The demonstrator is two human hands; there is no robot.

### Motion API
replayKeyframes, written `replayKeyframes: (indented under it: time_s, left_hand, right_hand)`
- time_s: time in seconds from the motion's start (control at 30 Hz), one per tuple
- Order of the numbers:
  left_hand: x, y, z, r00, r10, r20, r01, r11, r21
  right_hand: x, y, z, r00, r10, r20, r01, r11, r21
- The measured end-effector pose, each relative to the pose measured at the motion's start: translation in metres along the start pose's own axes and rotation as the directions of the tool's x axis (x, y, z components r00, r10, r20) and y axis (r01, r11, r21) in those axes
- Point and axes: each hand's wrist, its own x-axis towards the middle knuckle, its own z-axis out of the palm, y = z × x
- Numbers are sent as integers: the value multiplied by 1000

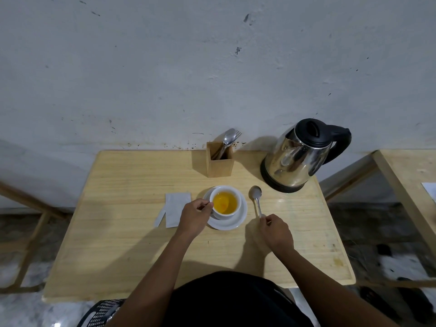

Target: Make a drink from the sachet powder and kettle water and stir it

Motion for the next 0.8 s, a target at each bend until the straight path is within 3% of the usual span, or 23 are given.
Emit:
replayKeyframes:
  time_s: [0.23, 0.67, 0.8]
  left_hand:
    - [-1, 2, 0, 1000, 0, -1, 0, 1000, 4]
    - [-6, 11, -3, 999, -50, -2, 50, 999, -8]
    - [-5, 20, -7, 992, -117, 35, 118, 993, -9]
  right_hand:
    - [7, 7, -5, 999, -34, 15, 33, 999, 39]
    - [3, -8, -10, 998, -69, 9, 69, 992, -107]
    - [6, -20, -16, 981, -195, -16, 193, 978, -85]
